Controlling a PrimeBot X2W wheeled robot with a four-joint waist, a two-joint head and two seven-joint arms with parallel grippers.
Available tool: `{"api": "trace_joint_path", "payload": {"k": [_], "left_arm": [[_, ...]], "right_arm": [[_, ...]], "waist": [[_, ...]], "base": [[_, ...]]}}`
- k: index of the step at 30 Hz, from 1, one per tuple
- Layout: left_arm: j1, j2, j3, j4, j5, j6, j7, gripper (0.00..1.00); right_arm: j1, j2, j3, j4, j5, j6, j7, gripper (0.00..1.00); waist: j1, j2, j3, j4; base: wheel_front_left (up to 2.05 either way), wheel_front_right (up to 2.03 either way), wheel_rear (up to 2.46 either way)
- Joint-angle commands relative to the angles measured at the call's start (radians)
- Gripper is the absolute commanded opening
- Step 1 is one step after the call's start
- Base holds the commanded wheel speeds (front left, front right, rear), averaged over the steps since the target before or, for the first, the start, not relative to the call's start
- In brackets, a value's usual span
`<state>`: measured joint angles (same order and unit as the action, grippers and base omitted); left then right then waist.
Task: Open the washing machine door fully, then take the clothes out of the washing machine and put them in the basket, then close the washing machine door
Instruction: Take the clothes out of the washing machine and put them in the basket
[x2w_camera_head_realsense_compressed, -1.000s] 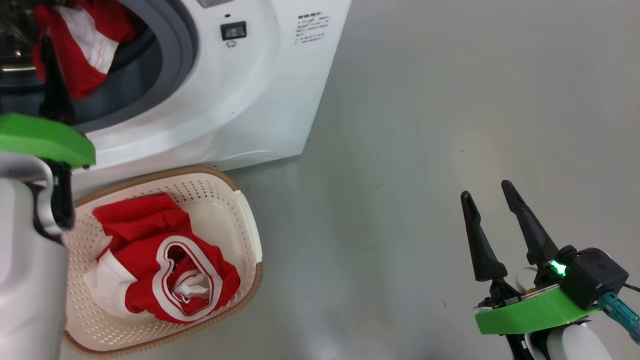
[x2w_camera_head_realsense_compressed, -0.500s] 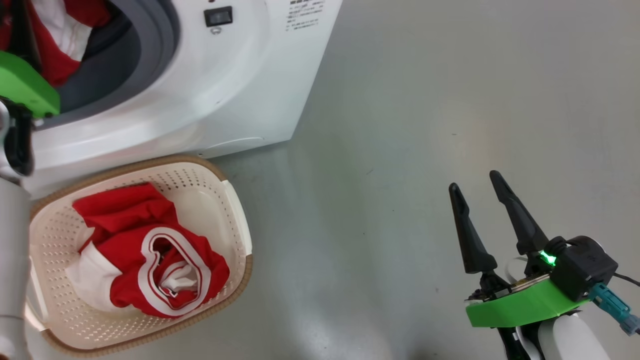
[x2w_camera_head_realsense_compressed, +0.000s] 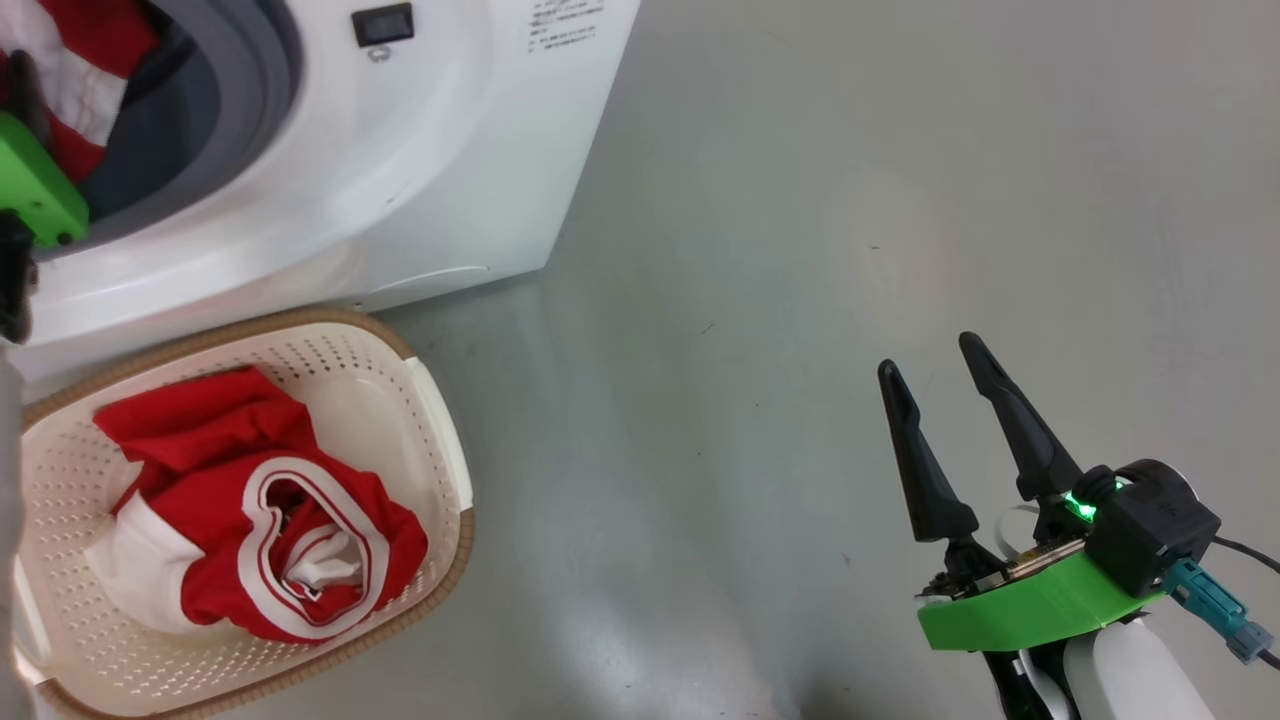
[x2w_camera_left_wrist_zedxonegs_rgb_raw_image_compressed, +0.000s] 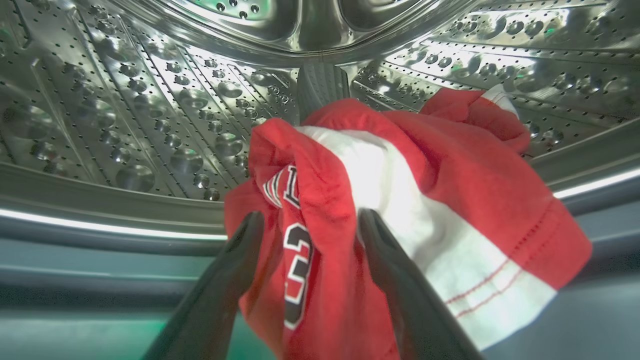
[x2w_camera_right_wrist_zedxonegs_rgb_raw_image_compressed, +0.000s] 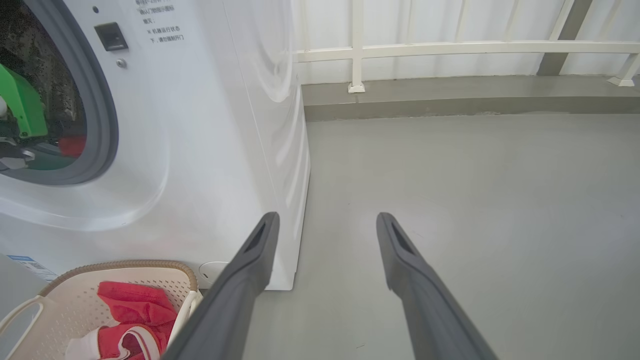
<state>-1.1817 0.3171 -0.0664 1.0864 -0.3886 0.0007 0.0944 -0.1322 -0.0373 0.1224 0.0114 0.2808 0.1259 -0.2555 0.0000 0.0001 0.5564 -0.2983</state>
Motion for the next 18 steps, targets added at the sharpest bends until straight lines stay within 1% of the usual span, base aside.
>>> {"api": "trace_joint_path", "payload": {"k": [1, 4, 12, 16, 17, 18], "left_arm": [[-0.031, 0.053, 0.010, -0.007, 0.004, 0.006, 0.008, 1.00], [-0.040, 0.051, 0.005, 0.017, -0.001, 0.003, 0.025, 1.00], [-0.058, 0.054, -0.005, 0.067, -0.015, -0.024, 0.068, 1.00], [-0.064, 0.051, -0.015, 0.077, -0.016, -0.040, 0.069, 1.00], [-0.064, 0.051, -0.020, 0.078, -0.015, -0.047, 0.067, 0.00], [-0.064, 0.052, -0.025, 0.079, -0.013, -0.053, 0.066, 0.00]], "right_arm": [[-0.015, -0.013, 0.026, -0.025, -0.003, 0.005, -0.006, 1.00], [-0.016, -0.013, 0.028, -0.023, -0.001, 0.005, -0.006, 1.00], [-0.026, -0.013, 0.037, -0.020, 0.005, 0.005, -0.006, 1.00], [-0.030, -0.013, 0.032, -0.020, 0.007, 0.005, -0.006, 1.00], [-0.030, -0.013, 0.032, -0.020, 0.007, 0.005, -0.006, 1.00], [-0.031, -0.013, 0.032, -0.020, 0.008, 0.005, -0.006, 1.00]], "waist": [[0.0000, -0.0001, 0.005, -0.005], [0.0000, -0.0001, 0.009, -0.008], [0.0000, -0.0001, 0.016, -0.017], [0.0000, -0.0001, 0.020, -0.017], [0.0000, -0.0001, 0.021, -0.016], [0.0000, -0.0001, 0.021, -0.016]], "base": [[0.00, 0.00, 0.00], [0.00, 0.00, 0.00], [0.00, 0.00, 0.00], [0.00, 0.00, 0.00], [0.00, 0.00, 0.00], [0.00, 0.00, 0.00]]}}
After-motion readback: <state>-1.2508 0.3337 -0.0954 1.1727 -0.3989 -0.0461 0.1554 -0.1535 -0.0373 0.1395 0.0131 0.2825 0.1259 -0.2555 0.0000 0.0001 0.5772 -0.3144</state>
